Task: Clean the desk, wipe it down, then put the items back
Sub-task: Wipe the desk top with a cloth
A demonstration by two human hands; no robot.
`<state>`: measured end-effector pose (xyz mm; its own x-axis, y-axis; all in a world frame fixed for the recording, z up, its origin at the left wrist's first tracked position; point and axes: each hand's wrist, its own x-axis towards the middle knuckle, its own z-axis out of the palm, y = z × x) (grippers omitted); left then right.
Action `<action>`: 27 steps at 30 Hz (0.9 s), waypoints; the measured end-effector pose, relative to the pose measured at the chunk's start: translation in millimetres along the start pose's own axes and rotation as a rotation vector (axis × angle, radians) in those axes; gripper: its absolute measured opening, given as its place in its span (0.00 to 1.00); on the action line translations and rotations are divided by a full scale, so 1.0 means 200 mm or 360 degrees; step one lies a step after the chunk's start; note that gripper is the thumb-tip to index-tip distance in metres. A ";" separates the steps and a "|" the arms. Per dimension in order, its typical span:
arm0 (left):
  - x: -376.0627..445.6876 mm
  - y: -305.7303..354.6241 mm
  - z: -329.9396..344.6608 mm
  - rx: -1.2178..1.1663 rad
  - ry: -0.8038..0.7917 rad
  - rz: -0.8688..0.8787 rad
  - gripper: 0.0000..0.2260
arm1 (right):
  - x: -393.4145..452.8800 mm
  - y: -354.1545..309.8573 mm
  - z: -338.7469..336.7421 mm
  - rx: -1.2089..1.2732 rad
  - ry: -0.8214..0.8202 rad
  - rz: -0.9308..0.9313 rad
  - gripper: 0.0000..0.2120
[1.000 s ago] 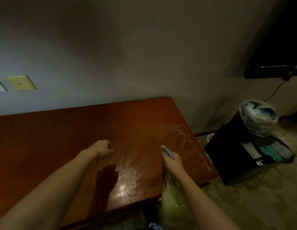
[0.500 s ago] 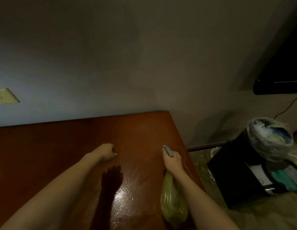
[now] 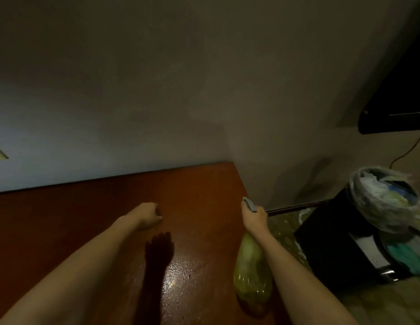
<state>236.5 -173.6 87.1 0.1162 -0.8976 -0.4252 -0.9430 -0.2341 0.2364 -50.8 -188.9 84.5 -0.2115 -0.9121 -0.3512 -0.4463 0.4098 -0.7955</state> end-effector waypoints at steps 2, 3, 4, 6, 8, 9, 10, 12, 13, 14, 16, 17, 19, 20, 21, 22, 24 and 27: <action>0.00 0.04 0.00 0.0004 0.0008 0.0039 0.17 | -0.02 0.04 -0.04 -0.0015 -0.0095 0.0007 0.11; 0.00 0.06 0.01 0.0007 0.0006 0.0060 0.16 | -0.04 0.06 -0.06 -0.0003 -0.0152 0.0009 0.08; -0.01 0.08 0.02 0.0009 -0.0006 0.0078 0.16 | -0.06 0.09 -0.08 0.0024 -0.0201 0.0010 0.06; -0.04 0.11 0.04 0.0013 -0.0020 0.0133 0.17 | -0.13 0.17 -0.10 0.0010 -0.0206 -0.0039 0.05; -0.07 0.14 0.07 0.0023 -0.0021 0.0202 0.17 | -0.23 0.25 -0.10 -0.0080 -0.0126 -0.0028 0.04; -0.09 0.15 0.08 0.0034 -0.0022 0.0228 0.17 | -0.28 0.30 -0.10 -0.0087 -0.0081 0.0051 0.07; -0.12 0.15 0.09 0.0045 -0.0025 0.0246 0.17 | -0.35 0.34 -0.10 -0.0052 -0.0024 0.0155 0.12; -0.18 0.16 0.11 0.0065 -0.0025 0.0279 0.17 | -0.46 0.42 -0.10 0.0031 0.0054 0.0250 0.17; -0.21 0.15 0.12 0.0067 -0.0028 0.0294 0.16 | -0.51 0.46 -0.11 0.0036 0.0069 0.0242 0.16; -0.25 0.15 0.13 0.0066 -0.0038 0.0312 0.16 | -0.56 0.48 -0.11 0.0035 0.0071 0.0208 0.15; -0.33 0.12 0.16 0.0071 -0.0056 0.0333 0.15 | -0.65 0.52 -0.12 0.0076 0.0075 0.0128 0.09; -0.38 0.10 0.18 0.0079 -0.0059 0.0334 0.15 | -0.70 0.55 -0.12 0.0114 0.0087 0.0116 0.08; -0.47 0.05 0.22 0.0087 -0.0054 0.0341 0.14 | -0.79 0.59 -0.11 0.0164 0.0136 0.0145 0.11; -0.51 0.03 0.23 0.0076 -0.0051 0.0348 0.15 | -0.84 0.62 -0.10 0.0168 0.0186 0.0169 0.14; -0.55 0.00 0.24 0.0063 -0.0047 0.0358 0.16 | -0.89 0.64 -0.10 0.0161 0.0236 0.0193 0.17; -0.59 -0.02 0.25 0.0055 -0.0047 0.0370 0.16 | -0.94 0.65 -0.09 0.0163 0.0287 0.0217 0.19; -0.68 -0.07 0.27 0.0067 -0.0066 0.0382 0.15 | -1.03 0.67 -0.08 0.0243 0.0369 0.0240 0.18; -0.80 -0.14 0.32 0.0071 -0.0082 0.0385 0.16 | -1.16 0.73 -0.10 0.0416 0.0415 0.0283 0.11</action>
<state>224.3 0.4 91.4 -0.1295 -0.9050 -0.4052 -0.9544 0.0029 0.2985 -83.5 83.4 60.4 -0.4938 -0.7801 -0.3843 -0.1539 0.5133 -0.8443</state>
